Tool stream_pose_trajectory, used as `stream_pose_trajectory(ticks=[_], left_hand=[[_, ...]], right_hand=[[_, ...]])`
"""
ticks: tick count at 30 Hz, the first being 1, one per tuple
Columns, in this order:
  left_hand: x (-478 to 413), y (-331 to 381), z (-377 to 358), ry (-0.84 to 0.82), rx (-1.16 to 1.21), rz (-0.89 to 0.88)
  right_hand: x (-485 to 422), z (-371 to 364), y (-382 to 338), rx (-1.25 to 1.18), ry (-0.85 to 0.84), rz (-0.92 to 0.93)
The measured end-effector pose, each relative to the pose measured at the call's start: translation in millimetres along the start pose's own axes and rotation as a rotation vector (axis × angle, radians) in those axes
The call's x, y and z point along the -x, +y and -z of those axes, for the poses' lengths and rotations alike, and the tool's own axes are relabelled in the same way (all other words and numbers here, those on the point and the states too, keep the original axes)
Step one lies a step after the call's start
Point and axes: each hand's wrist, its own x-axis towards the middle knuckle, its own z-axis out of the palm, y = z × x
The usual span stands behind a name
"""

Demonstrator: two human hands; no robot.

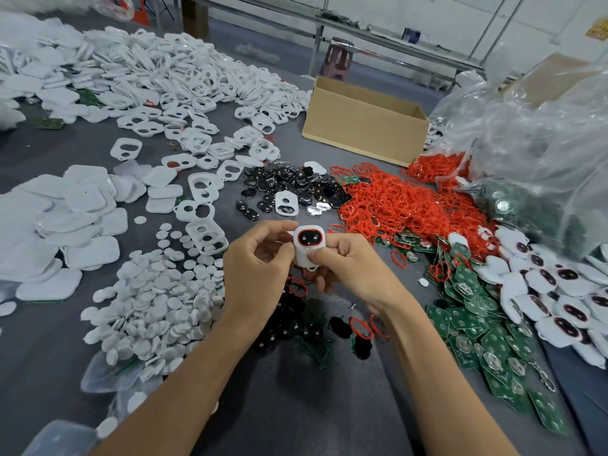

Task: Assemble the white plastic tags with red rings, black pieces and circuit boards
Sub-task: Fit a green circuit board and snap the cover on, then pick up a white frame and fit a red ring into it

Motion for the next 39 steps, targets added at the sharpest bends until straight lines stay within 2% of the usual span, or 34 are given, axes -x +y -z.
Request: stream_pose_trajectory(ticks=[3, 8, 11, 15, 19, 21, 24, 29, 32, 34, 36, 38, 39], left_hand=[[1, 0, 0, 0.011, -0.004, -0.009], [0, -2, 3, 0.051, 0.021, 0.004], [0, -2, 2, 0.08, 0.052, -0.007], [0, -3, 1, 0.114, 0.065, -0.013], [-1, -3, 2, 0.133, 0.102, -0.023], [0, -2, 2, 0.13, 0.114, -0.024], [0, -4, 1, 0.142, 0.115, -0.013], [0, -5, 1, 0.231, 0.12, -0.008], [0, -6, 1, 0.311, 0.117, 0.012], [-1, -7, 0, 0.313, 0.118, 0.029], [-2, -7, 0, 0.275, 0.13, 0.04], [-3, -6, 0, 0.221, 0.151, 0.055], [-3, -5, 1, 0.202, 0.152, 0.056]], right_hand=[[2, 2, -9, 0.019, -0.008, -0.009], [25, 20, -27, 0.108, 0.128, -0.039], [63, 44, -26, 0.278, 0.199, -0.036], [147, 84, -10, 0.716, 0.467, -0.081], [244, 130, 12, 0.948, 0.797, -0.351], [281, 155, 26, 0.983, 0.92, -0.53], [316, 177, 44, 0.948, 0.978, -0.735], [324, 180, 58, 0.792, 1.04, -0.84], [324, 180, 61, 0.784, 0.981, -0.914], [320, 175, 57, 0.832, 0.931, -0.872], [300, 160, 51, 0.827, 1.018, -0.75], [267, 132, 39, 0.837, 1.068, -0.576], [248, 117, 33, 0.863, 1.019, -0.472]])
